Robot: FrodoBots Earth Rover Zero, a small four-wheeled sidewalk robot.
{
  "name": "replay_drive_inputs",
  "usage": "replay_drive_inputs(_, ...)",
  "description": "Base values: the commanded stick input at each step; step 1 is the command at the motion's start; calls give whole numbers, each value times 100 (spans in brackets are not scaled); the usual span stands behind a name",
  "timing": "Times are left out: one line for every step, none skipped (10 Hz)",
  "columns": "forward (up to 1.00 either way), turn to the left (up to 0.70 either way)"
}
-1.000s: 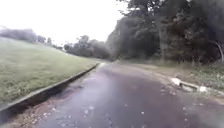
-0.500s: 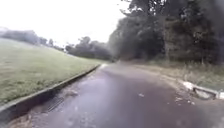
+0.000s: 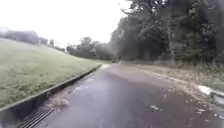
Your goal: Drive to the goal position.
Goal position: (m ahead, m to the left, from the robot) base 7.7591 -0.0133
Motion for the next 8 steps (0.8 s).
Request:
replay_drive_inputs(99,0)
replay_drive_inputs(100,0)
replay_drive_inputs(100,1)
replay_drive_inputs(100,0)
replay_drive_inputs(100,0)
replay_drive_inputs(100,0)
replay_drive_inputs(100,0)
replay_drive_inputs(100,0)
